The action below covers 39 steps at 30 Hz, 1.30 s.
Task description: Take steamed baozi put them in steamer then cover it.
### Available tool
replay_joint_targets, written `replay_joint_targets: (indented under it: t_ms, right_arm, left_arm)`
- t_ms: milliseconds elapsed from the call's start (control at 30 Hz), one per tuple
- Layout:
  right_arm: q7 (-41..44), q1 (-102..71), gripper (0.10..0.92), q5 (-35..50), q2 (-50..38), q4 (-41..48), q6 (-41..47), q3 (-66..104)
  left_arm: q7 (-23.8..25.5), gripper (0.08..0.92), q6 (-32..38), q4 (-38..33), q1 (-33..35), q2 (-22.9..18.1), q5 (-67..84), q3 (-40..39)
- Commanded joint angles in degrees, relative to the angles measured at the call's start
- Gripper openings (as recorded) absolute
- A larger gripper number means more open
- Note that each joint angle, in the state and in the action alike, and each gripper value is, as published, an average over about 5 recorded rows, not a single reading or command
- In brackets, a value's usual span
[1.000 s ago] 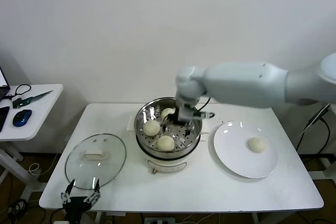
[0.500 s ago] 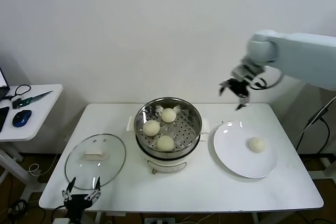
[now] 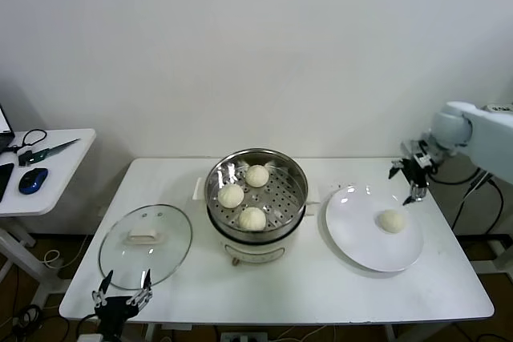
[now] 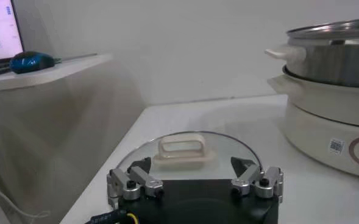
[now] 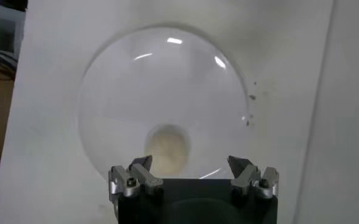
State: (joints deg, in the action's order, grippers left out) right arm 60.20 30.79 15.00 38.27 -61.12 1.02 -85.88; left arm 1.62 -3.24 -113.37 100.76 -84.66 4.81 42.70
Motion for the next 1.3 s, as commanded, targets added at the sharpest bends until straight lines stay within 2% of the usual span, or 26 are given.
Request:
replay_joint_targets:
  t_ms: [33, 667, 867, 1100, 1300]
  right_arm:
    - [-1.43, -16.76, 0.823, -5.75, -1.51, 7.15, 2.67, 13.42]
    - [-4.19, -23.39, 0.818, -8.17, 6.88, 14.86, 2.66, 20.82]
    - [-3.96, -23.28, 0.762, -8.54, 7.36, 15.63, 2.76, 21.16]
    - [-2.80, -20.39, 0.686, -5.93, 5.90, 12.80, 3.67, 18.75]
    - [-1.91, -8.91, 0.640, 2.22, 1.96, 5.44, 5.34, 7.71]
  left_arm:
    - [0.03, 0.823, 0.03, -0.04, -0.04, -0.01, 0.05, 0.01]
    - [-0.02, 0.823, 0.26, 0.50, 0.40, -0.04, -0.22, 0.10]
    - [-0.05, 0.823, 0.21, 0.72, 0.15, -0.05, -0.26, 0.05]
    - [-0.10, 0.823, 0.20, 0.77, 0.05, -0.15, -0.31, 0.02]
    - [-0.19, 0.823, 0.21, 0.64, 0.17, -0.17, -0.31, 0.18]
